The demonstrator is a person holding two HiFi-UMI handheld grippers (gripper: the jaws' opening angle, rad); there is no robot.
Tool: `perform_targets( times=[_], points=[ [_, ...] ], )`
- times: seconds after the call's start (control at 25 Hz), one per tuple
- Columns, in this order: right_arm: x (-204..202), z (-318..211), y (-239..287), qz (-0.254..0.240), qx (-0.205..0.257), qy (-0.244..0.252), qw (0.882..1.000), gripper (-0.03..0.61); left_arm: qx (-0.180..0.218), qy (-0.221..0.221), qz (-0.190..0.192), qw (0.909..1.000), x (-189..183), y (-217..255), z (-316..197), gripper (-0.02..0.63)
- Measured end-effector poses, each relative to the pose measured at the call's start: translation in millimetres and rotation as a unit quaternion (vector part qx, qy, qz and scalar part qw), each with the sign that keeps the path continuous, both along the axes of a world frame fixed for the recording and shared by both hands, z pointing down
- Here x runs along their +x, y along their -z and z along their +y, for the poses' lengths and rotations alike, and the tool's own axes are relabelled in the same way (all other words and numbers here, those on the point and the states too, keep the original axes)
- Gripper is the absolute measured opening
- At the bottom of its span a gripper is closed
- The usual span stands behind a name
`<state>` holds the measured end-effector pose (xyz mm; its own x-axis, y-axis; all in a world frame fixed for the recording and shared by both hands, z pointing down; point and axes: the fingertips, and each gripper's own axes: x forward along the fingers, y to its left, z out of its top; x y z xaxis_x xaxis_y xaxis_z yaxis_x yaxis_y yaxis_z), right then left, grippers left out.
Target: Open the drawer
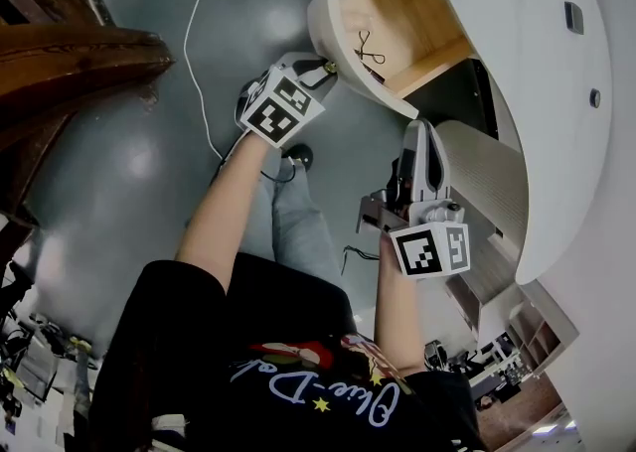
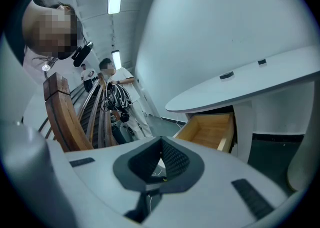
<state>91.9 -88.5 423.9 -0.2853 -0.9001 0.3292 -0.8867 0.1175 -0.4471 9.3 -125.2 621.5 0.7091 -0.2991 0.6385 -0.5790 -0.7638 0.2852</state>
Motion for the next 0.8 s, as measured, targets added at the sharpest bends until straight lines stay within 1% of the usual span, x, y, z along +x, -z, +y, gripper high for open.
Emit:
perform_targets(
  times=[0.44, 0.64, 0.8],
  points=[
    [3, 6, 2, -0.001, 0.001, -0.007, 1.000, -0.002, -0.004, 0.020, 0.014, 0.9997, 2, 1, -1, 0.100],
    [2, 8, 2, -0.001, 0.000, -0.008, 1.000, -0.002, -0.007, 0.021, 0.018, 0.9996, 0, 2, 2, 0.106],
    [0, 7, 4, -0.002, 0.003, -0.008, 1.000, -0.002, -0.025, 0.037, 0.014, 0.9989, -14, -3, 10, 0.118]
  ],
)
